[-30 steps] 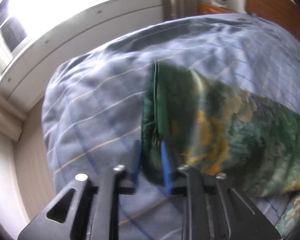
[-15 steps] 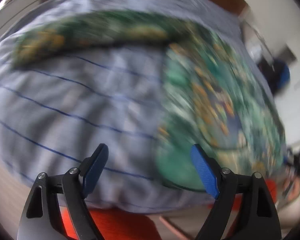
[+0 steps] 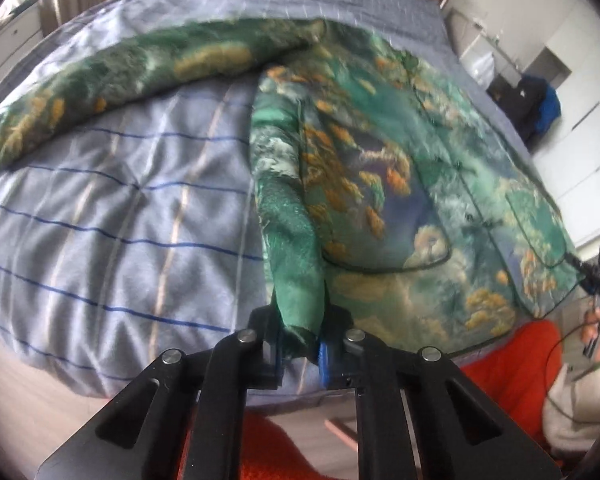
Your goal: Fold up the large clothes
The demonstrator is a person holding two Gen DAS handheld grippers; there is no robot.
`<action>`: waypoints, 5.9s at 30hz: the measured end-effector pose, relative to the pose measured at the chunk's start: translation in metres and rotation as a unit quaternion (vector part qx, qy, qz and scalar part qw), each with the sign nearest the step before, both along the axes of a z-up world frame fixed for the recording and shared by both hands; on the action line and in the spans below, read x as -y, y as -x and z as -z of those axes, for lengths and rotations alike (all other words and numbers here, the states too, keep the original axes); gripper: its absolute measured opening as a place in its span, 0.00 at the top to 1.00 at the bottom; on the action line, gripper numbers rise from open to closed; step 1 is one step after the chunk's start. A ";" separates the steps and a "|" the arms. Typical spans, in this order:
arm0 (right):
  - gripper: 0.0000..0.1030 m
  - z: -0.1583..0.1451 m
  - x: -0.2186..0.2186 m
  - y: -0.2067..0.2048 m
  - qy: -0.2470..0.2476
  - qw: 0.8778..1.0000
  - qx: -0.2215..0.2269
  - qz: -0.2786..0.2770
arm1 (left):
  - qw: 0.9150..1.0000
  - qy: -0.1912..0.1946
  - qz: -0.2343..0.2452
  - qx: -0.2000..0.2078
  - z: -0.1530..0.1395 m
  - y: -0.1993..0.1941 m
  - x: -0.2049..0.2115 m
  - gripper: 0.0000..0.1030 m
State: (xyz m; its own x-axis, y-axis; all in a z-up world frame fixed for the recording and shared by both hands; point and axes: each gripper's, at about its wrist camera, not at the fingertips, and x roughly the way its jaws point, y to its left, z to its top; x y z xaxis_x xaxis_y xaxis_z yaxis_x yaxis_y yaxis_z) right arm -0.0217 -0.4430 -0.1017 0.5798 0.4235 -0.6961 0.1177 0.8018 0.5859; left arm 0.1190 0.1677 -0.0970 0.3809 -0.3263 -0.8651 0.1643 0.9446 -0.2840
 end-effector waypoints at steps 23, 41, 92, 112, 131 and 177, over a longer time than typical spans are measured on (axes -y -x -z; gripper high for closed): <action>0.08 0.007 -0.011 0.083 0.289 0.915 0.079 0.271 | 0.931 -0.181 -0.237 0.211 0.029 0.044 -0.003 0.02; 0.07 0.014 -0.008 0.091 0.297 0.912 0.066 0.277 | 0.948 -0.098 -0.260 0.156 0.054 0.040 -0.027 0.01; 0.21 0.058 0.290 0.018 -0.157 0.883 0.023 0.441 | 0.934 -0.100 -0.298 0.169 0.043 0.049 -0.034 0.01; 0.90 -0.224 0.124 -0.167 0.094 0.955 0.213 0.186 | 0.942 -0.093 -0.280 0.161 0.050 0.043 -0.029 0.00; 0.32 -0.024 -0.225 -0.325 0.069 0.993 0.010 -0.098 | 0.943 -0.062 -0.290 0.149 0.053 0.044 -0.043 0.00; 0.20 0.006 -0.167 -0.013 0.243 0.964 0.103 -0.023 | 0.955 -0.103 -0.258 0.107 -0.043 -0.096 -0.125 0.01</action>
